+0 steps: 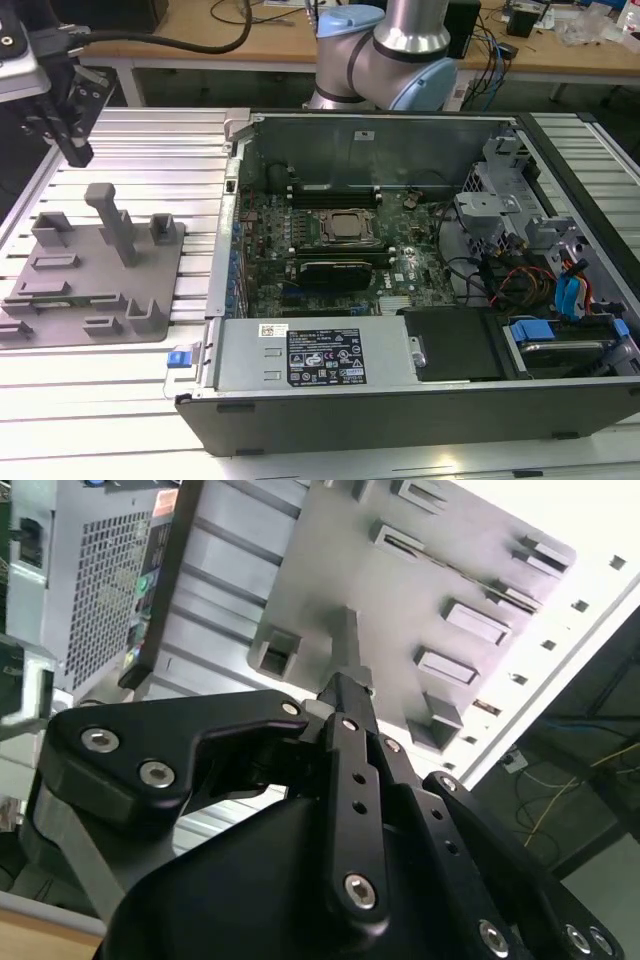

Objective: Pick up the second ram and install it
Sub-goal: 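Reach for the second ram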

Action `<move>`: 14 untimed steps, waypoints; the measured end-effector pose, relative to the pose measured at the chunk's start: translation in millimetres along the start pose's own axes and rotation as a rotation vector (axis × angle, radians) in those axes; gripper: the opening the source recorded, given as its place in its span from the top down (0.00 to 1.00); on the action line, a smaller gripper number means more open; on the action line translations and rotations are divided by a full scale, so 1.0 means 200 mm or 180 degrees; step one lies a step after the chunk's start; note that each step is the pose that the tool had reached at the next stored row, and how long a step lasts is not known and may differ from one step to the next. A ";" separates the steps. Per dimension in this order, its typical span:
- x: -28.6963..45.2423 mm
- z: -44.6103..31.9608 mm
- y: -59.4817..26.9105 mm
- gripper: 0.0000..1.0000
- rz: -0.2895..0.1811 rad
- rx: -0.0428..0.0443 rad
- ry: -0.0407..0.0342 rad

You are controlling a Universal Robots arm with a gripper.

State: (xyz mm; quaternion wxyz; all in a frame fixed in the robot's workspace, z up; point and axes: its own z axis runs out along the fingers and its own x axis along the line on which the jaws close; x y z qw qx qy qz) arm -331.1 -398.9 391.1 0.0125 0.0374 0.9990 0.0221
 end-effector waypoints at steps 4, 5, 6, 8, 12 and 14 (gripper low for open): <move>0.072 0.013 -0.007 0.92 0.0000 0.0000 0.0000; 0.089 0.015 -0.009 0.92 0.0000 0.0000 0.0000; 0.104 0.017 -0.010 0.92 0.0000 0.0000 0.0000; 0.154 0.026 -0.016 0.92 0.0000 0.0000 0.0000; 0.253 0.049 -0.030 0.92 0.0000 0.0000 0.0000; 0.289 0.059 -0.034 0.92 0.0000 0.0000 0.0000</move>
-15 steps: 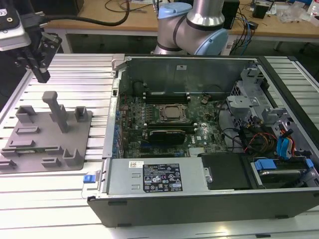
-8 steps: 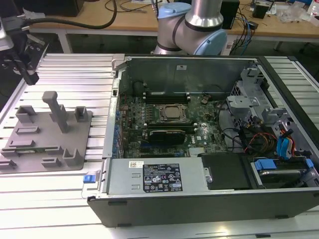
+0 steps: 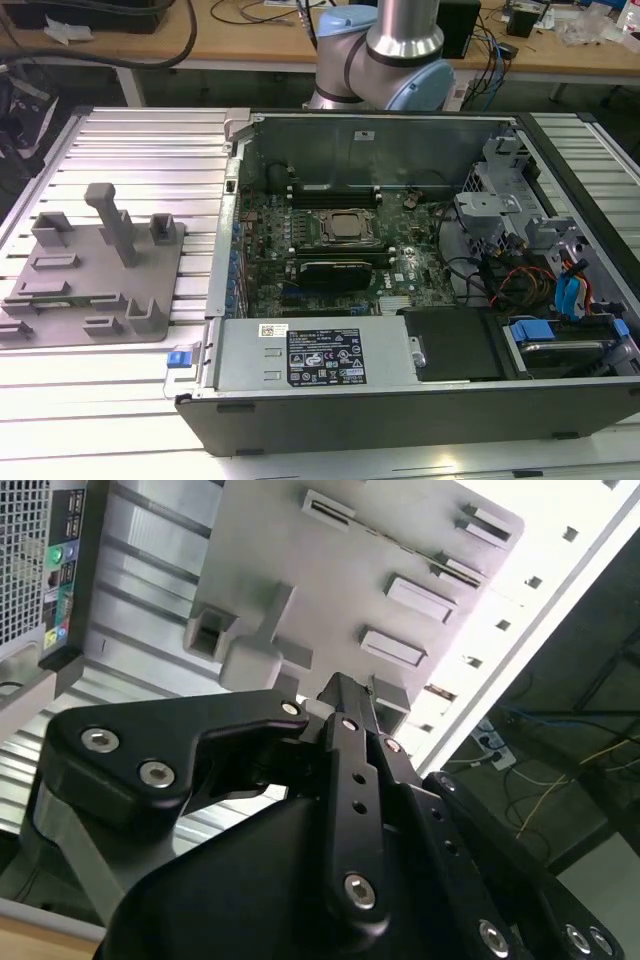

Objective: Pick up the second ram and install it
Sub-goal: 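Reach for the second ram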

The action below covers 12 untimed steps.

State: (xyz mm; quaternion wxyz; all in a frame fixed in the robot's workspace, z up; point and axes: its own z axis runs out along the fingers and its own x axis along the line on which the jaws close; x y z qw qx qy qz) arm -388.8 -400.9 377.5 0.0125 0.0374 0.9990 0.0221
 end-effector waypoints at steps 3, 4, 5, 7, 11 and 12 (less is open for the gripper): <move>0.054 0.029 -0.011 0.92 0.0000 0.0000 0.0000; 0.067 0.043 -0.019 0.92 -0.0001 0.0000 0.0000; 0.077 0.052 -0.024 0.92 0.0000 0.0000 0.0000; 0.092 0.068 -0.033 0.92 -0.0001 0.0000 0.0000; 0.101 0.117 -0.077 0.92 0.0000 0.0000 0.0000; 0.100 0.123 -0.085 0.92 0.0000 0.0000 0.0000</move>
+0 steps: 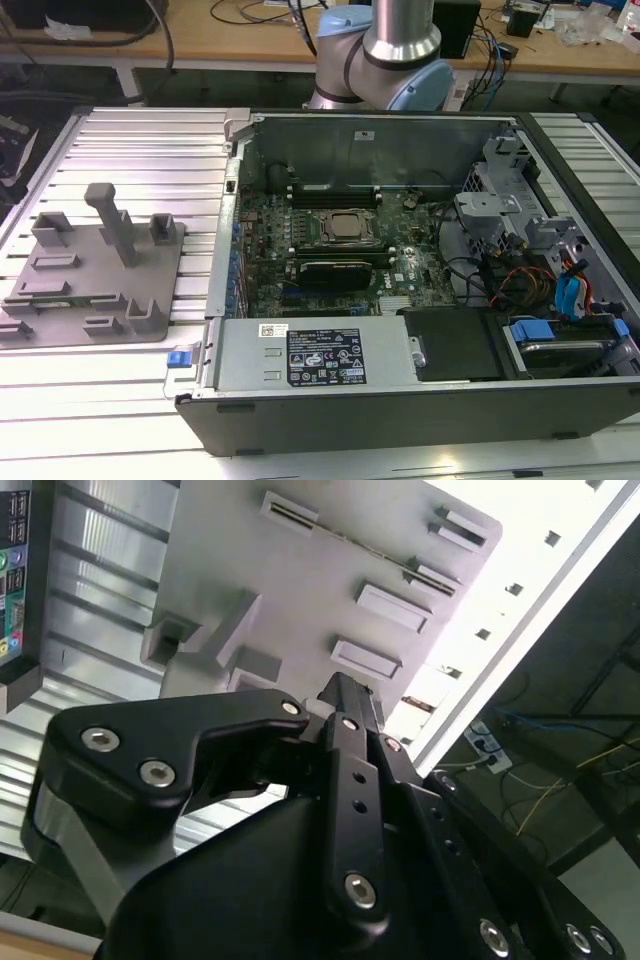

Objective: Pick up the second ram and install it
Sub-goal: 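Reach for the second ram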

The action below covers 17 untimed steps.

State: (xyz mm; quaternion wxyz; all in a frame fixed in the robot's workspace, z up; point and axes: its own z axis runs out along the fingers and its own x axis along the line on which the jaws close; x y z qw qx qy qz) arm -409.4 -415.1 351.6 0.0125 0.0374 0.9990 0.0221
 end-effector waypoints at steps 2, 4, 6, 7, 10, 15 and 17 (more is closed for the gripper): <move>-0.002 0.024 -0.027 0.92 0.0000 0.0000 0.0000; -0.002 0.050 -0.046 0.92 0.0000 0.0000 0.0000; -0.002 0.093 -0.061 0.92 0.0000 0.0000 0.0000; -0.002 0.101 -0.063 0.92 0.0000 0.0000 0.0000; -0.001 0.144 -0.073 0.92 0.0000 0.0000 0.0000; 0.000 0.166 -0.078 0.92 0.0000 0.0000 0.0000; -0.001 0.166 -0.078 0.92 0.0000 0.0000 0.0000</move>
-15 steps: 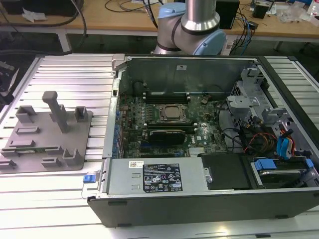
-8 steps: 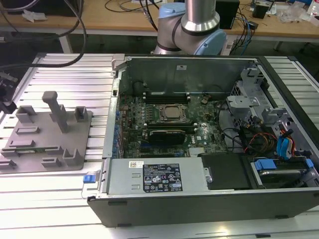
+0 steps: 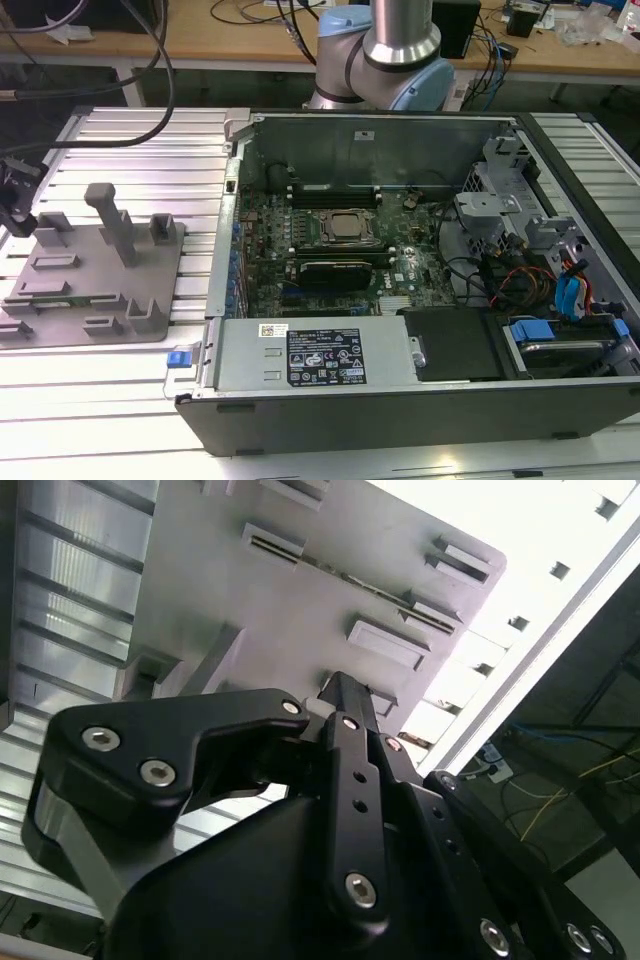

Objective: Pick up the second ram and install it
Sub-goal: 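Reach for the second ram, then pick up the second ram and move it above second insertion slot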

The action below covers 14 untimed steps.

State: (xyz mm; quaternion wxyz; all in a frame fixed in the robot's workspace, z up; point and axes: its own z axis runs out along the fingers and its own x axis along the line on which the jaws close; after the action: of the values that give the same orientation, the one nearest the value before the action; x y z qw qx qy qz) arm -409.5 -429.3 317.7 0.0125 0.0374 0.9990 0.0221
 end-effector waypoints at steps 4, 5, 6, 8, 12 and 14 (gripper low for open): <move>0.000 0.000 0.000 0.92 0.0000 0.0000 0.0000; 0.000 0.000 0.000 0.92 0.0000 0.0000 0.0000; 0.000 0.001 0.000 0.92 0.0000 0.0000 0.0000; 0.000 0.001 0.000 0.92 0.0000 0.0000 0.0000; 0.000 0.001 0.000 0.92 -0.0157 -0.0004 0.0007; 0.000 0.001 0.000 0.92 -0.0311 -0.0007 0.0014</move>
State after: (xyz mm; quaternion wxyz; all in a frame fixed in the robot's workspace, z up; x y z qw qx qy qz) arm -409.6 -429.3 317.5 0.0114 -0.0114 0.9996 0.0227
